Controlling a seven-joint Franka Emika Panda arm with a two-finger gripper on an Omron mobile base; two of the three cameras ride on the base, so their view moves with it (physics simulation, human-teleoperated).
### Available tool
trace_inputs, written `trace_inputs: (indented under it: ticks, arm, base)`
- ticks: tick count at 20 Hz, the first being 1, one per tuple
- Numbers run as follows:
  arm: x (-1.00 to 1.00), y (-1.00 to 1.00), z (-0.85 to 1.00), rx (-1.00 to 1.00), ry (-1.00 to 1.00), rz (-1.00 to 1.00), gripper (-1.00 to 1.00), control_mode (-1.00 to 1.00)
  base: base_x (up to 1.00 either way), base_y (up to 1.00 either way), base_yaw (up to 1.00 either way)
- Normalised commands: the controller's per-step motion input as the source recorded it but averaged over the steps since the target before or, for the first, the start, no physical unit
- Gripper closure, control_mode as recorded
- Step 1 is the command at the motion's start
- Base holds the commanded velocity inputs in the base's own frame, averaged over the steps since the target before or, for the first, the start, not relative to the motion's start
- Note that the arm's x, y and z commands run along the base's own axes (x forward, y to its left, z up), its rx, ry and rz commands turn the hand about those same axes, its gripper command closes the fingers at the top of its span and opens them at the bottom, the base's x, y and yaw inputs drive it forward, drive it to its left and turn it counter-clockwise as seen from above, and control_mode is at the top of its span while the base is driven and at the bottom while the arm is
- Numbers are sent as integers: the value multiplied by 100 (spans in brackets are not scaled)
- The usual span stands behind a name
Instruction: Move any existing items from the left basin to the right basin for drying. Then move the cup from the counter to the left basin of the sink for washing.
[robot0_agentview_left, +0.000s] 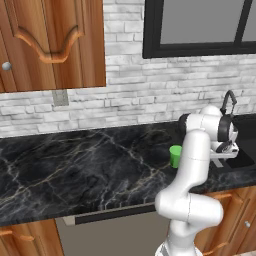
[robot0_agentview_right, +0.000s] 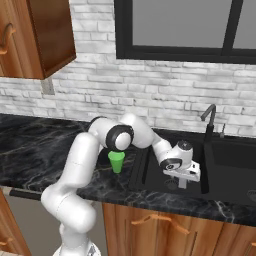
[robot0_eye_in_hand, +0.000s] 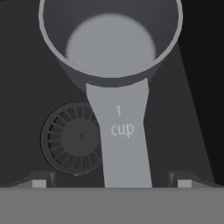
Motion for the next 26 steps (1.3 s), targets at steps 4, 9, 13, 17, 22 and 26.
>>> trace_inputs:
  ticks: [4, 9, 13, 17, 22, 26]
  arm:
    - [5, -1, -19, 0, 0, 0, -100, -100]
    - [8, -7, -12, 1, 0, 0, -100, -100]
    - [7, -10, -12, 1, 0, 0, -100, -100]
    - [8, -7, -16, 1, 0, 0, -100, -100]
    - [4, -6, -19, 1, 0, 0, -100, -100]
    - [2, 0, -21, 0, 0, 0, -100, -100]
  base:
    - [0, 0, 0]
    - [0, 0, 0]
    - [0, 0, 0]
    - [0, 0, 0]
    - [0, 0, 0]
    - [0, 0, 0]
